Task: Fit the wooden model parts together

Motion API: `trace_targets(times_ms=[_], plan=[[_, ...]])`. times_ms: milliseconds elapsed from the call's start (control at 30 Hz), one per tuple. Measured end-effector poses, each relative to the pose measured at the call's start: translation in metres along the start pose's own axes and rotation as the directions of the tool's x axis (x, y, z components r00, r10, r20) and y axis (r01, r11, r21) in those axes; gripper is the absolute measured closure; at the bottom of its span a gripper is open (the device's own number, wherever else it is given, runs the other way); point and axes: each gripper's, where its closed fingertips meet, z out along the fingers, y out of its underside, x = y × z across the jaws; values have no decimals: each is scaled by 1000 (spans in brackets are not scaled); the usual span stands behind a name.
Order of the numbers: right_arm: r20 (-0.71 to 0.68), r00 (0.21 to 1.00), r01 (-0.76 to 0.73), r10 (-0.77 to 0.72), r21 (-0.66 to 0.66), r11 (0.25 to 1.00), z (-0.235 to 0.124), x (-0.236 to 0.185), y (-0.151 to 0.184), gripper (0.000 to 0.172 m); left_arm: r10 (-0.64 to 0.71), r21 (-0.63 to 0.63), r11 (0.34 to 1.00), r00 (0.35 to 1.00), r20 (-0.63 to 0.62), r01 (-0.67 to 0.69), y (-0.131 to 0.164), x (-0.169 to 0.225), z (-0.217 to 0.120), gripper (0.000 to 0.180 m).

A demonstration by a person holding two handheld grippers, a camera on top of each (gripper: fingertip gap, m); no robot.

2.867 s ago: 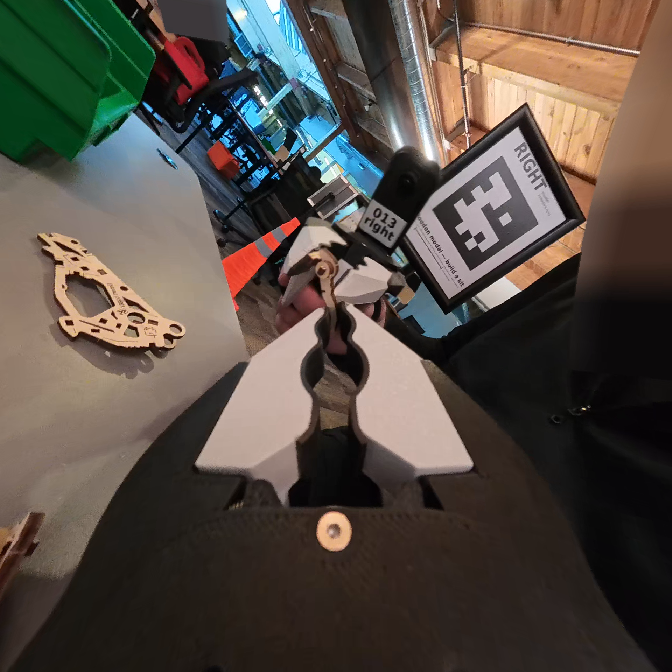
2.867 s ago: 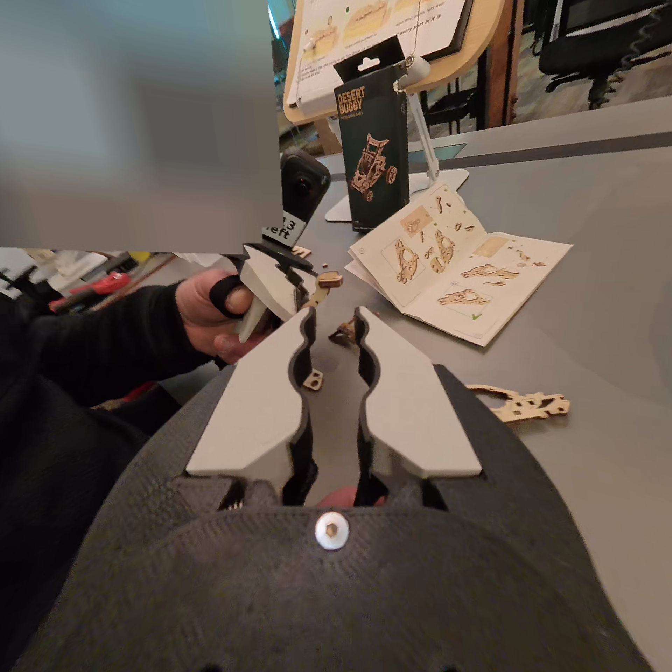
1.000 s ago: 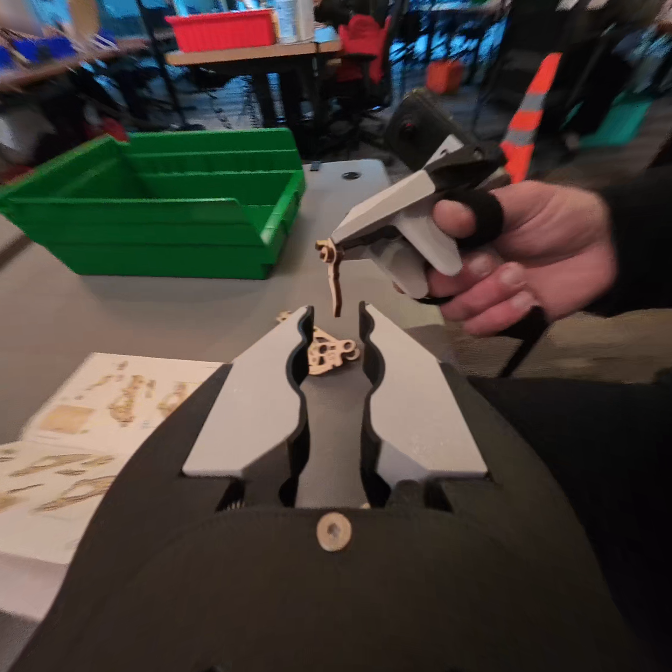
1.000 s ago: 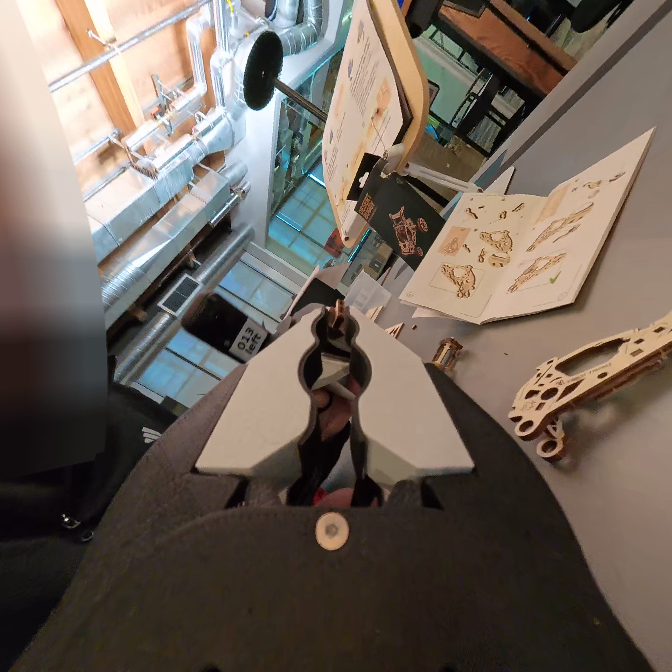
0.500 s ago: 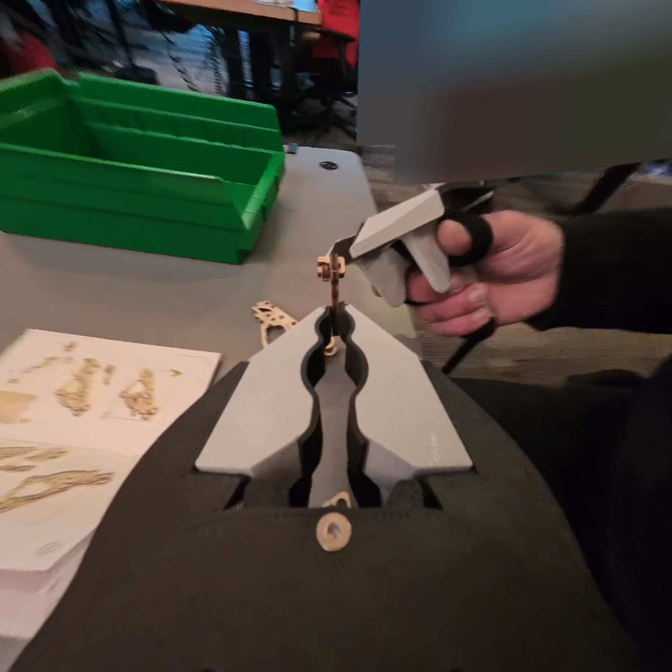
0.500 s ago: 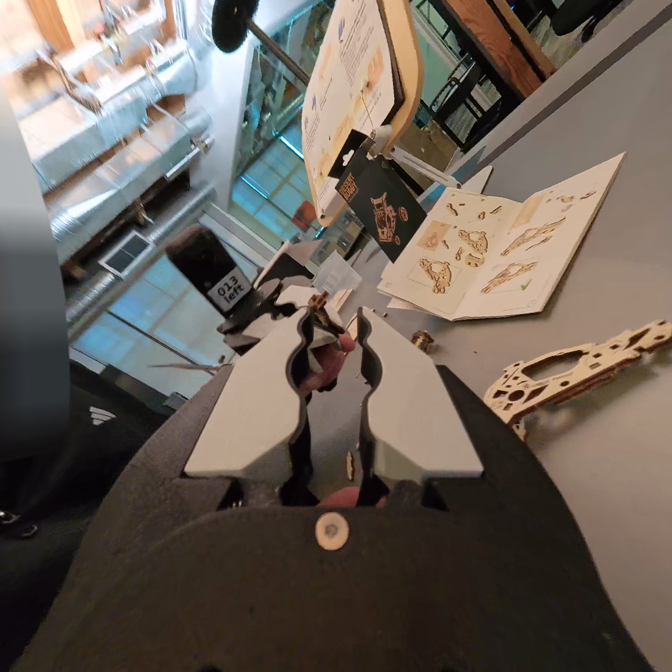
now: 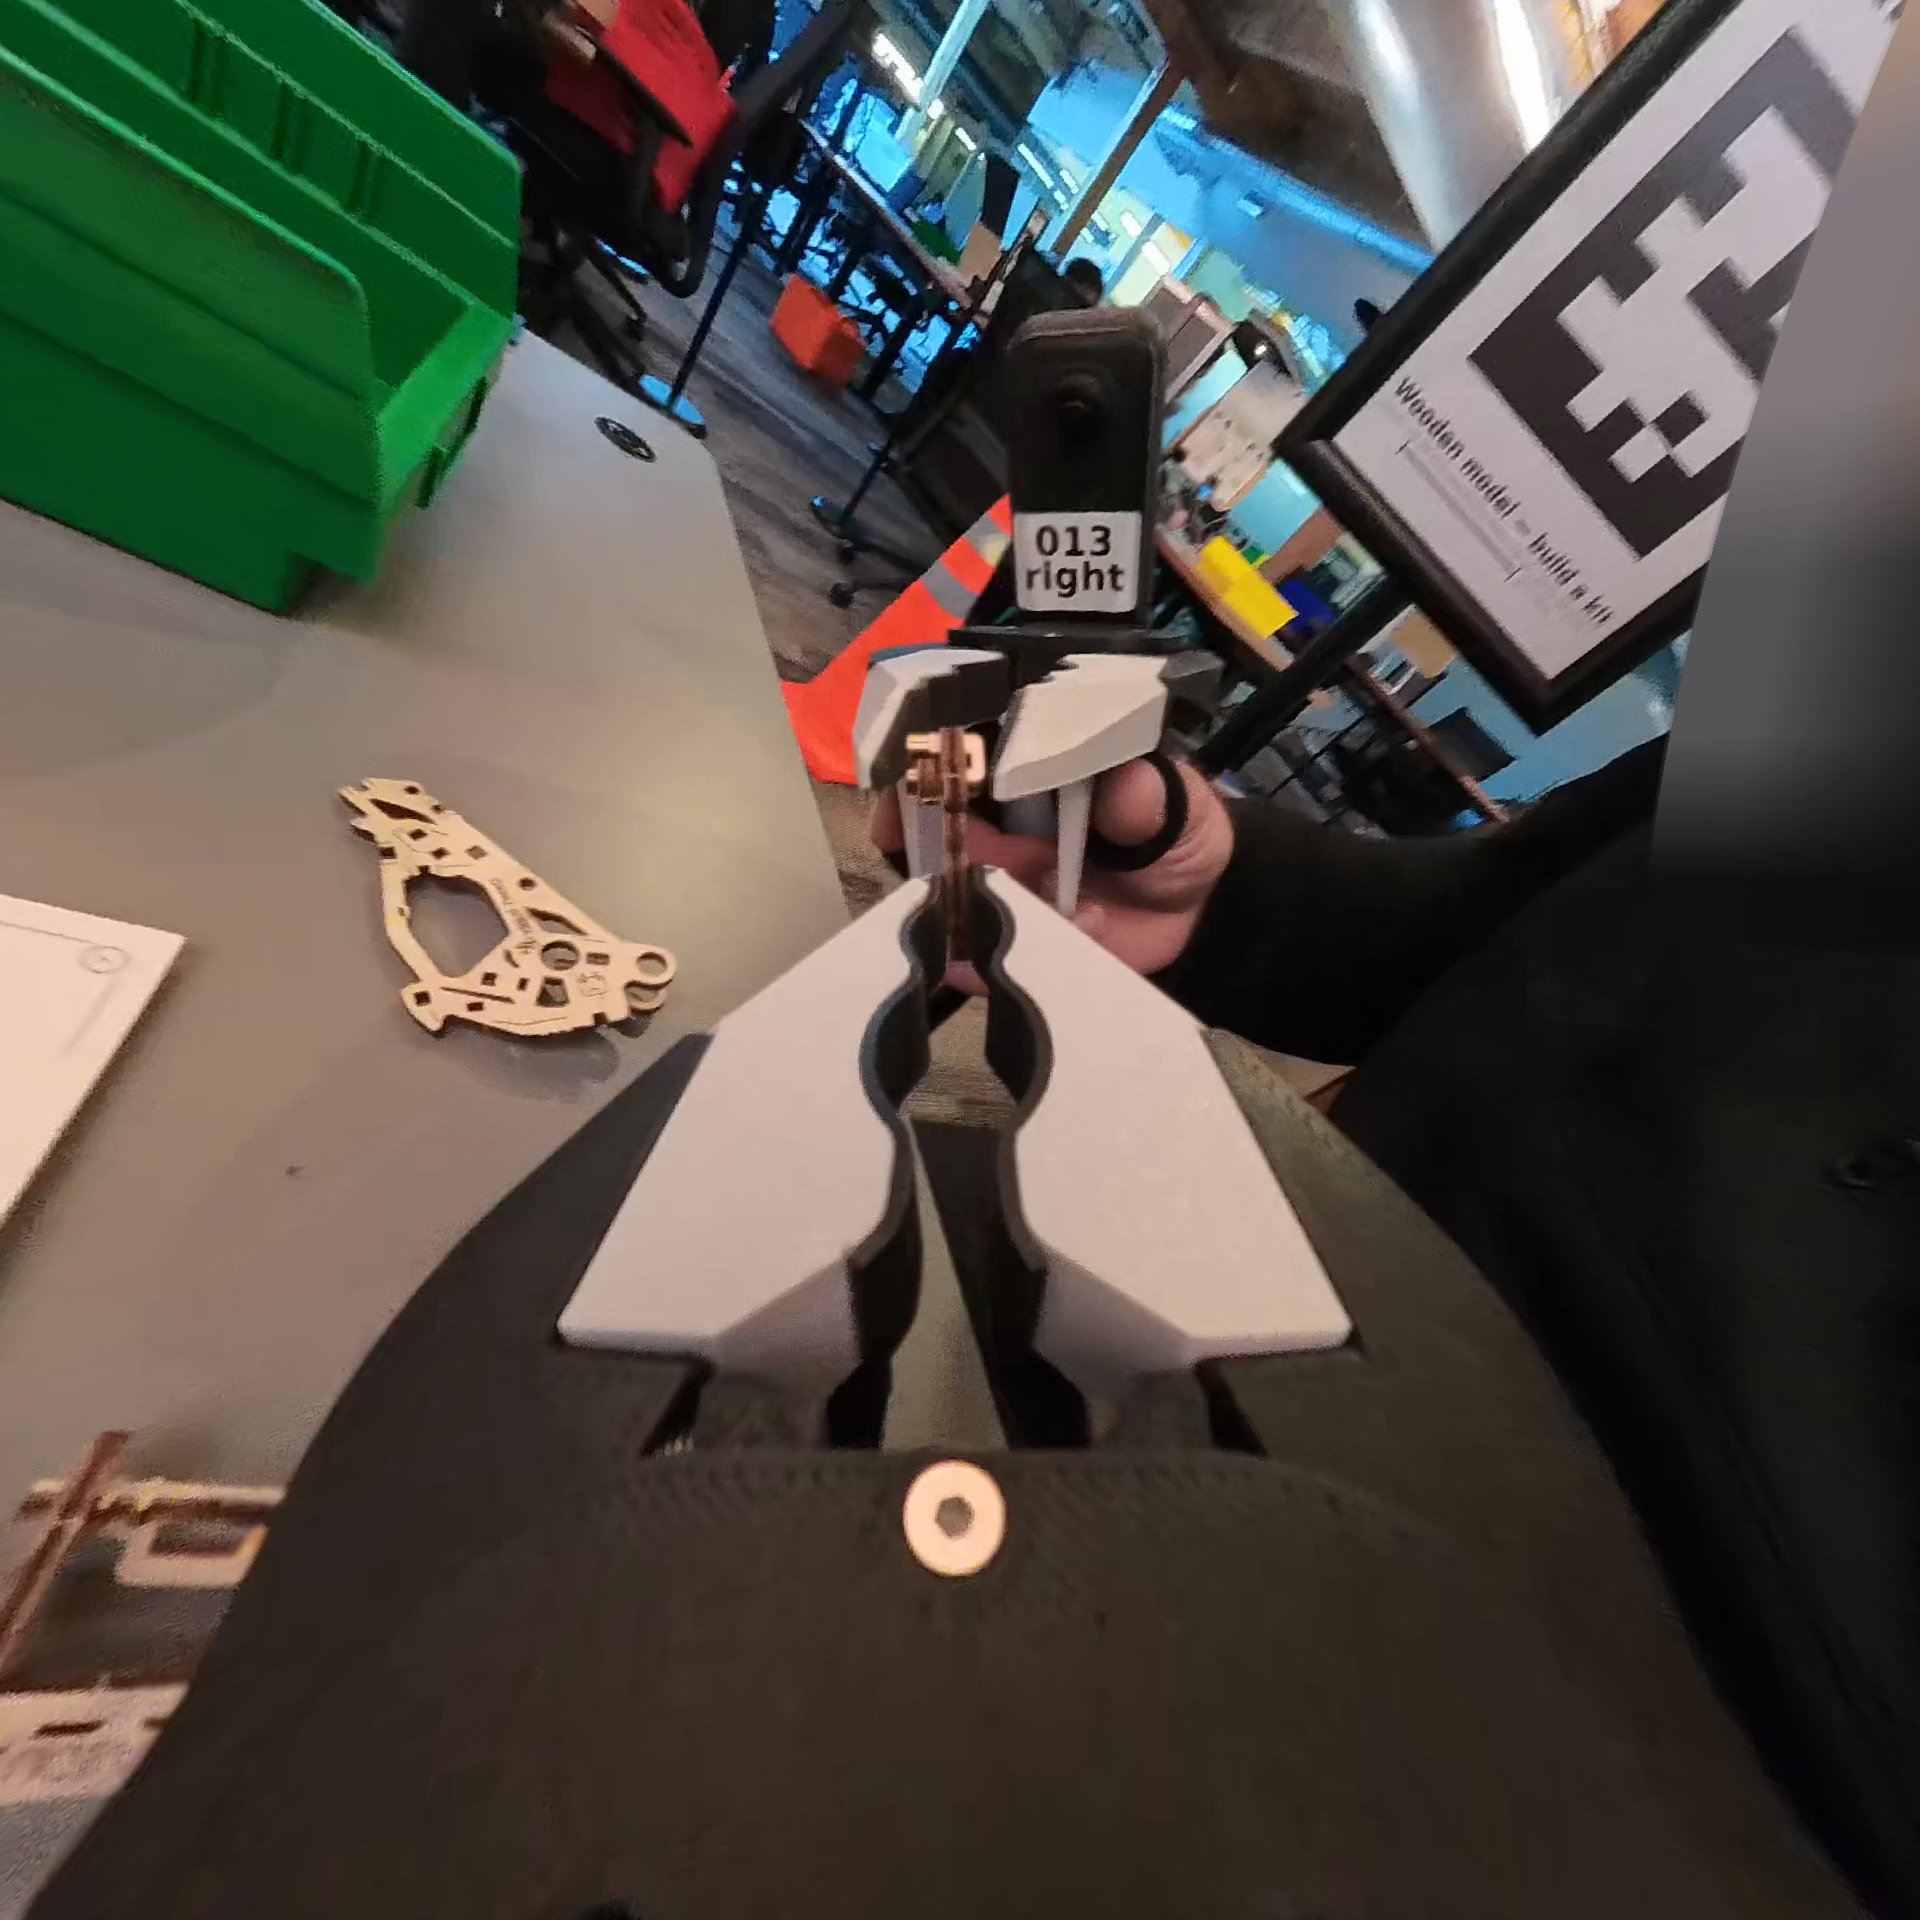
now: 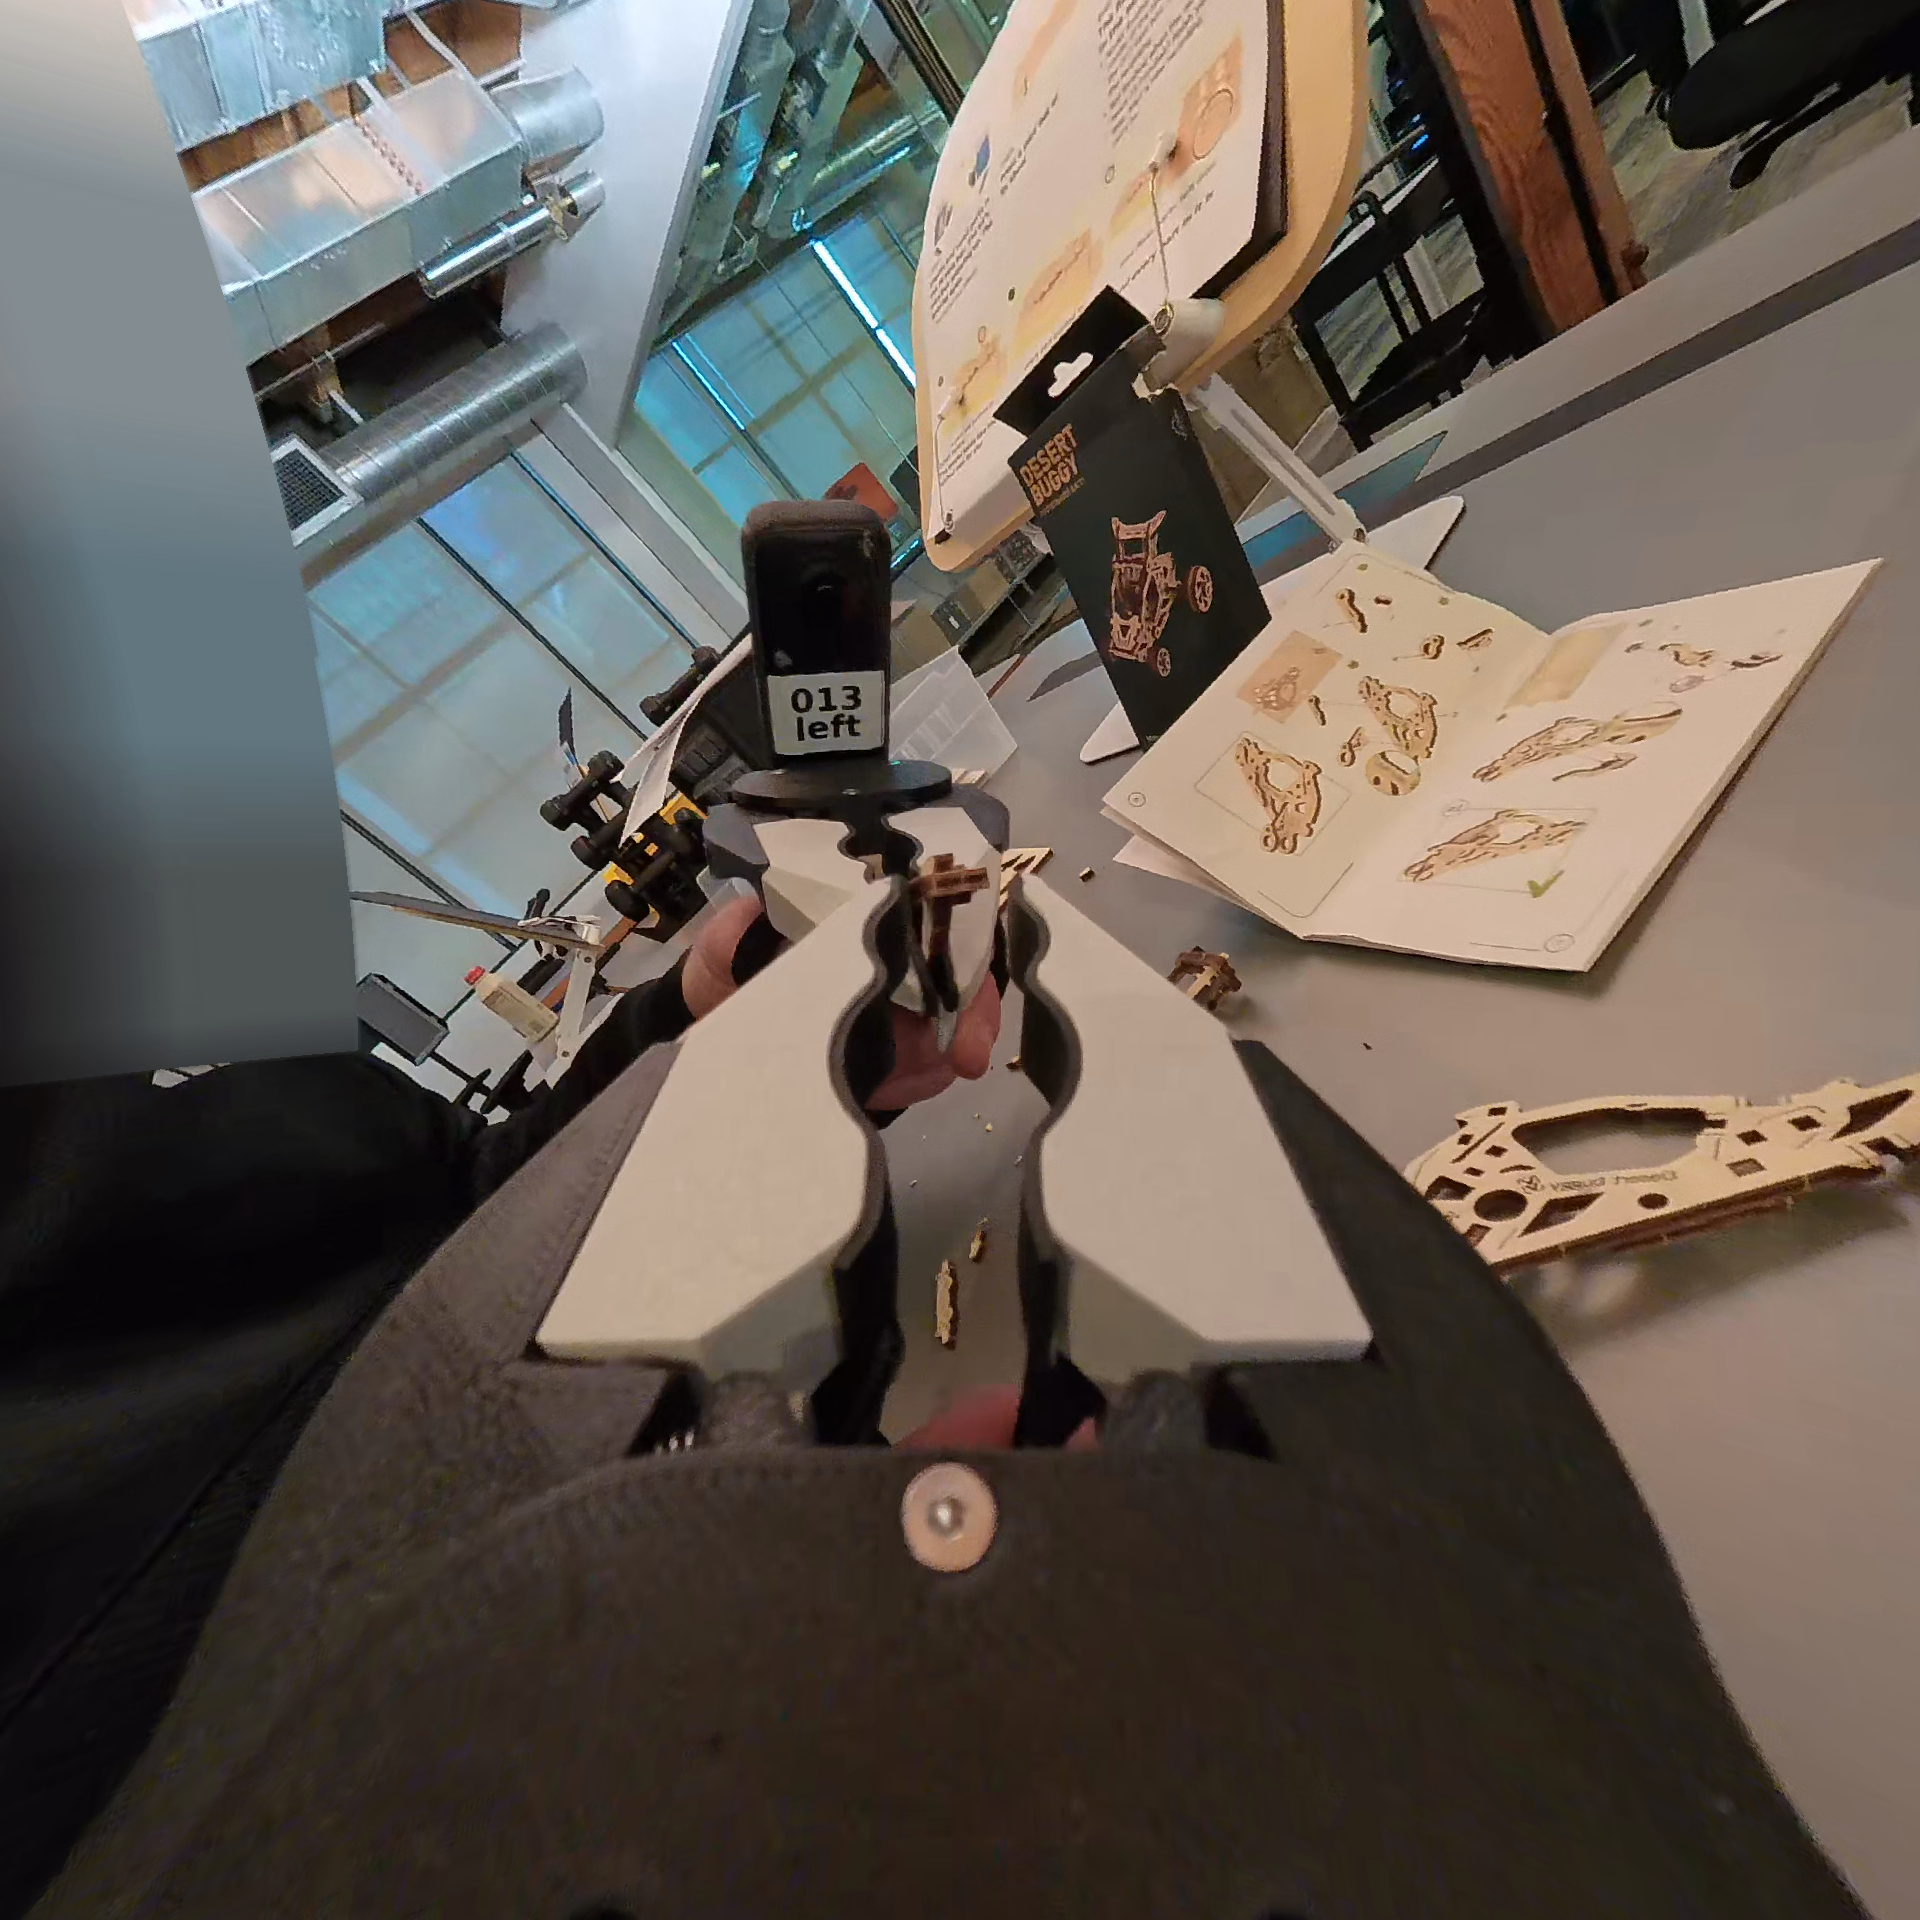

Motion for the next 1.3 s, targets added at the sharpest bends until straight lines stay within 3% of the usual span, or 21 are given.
trace_targets(times_ms=[467,867,1067,1300], plan=[[17,998,-61,60,43,997,-1,0,-1,161,-55,43,997,998,-40,56,-2,-1,0,180],[-26,992,123,-127,-107,987,-3,-1,7,160,164,-154,977,981,101,-148,7,-6,-3,179],[-22,995,99,-101,-79,992,-1,-2,5,160,63,-95,994,998,24,-60,6,-2,-4,180],[-15,997,79,-80,-65,995,-2,-1,4,152,66,-106,992,998,23,-63,8,-3,-4,179]])
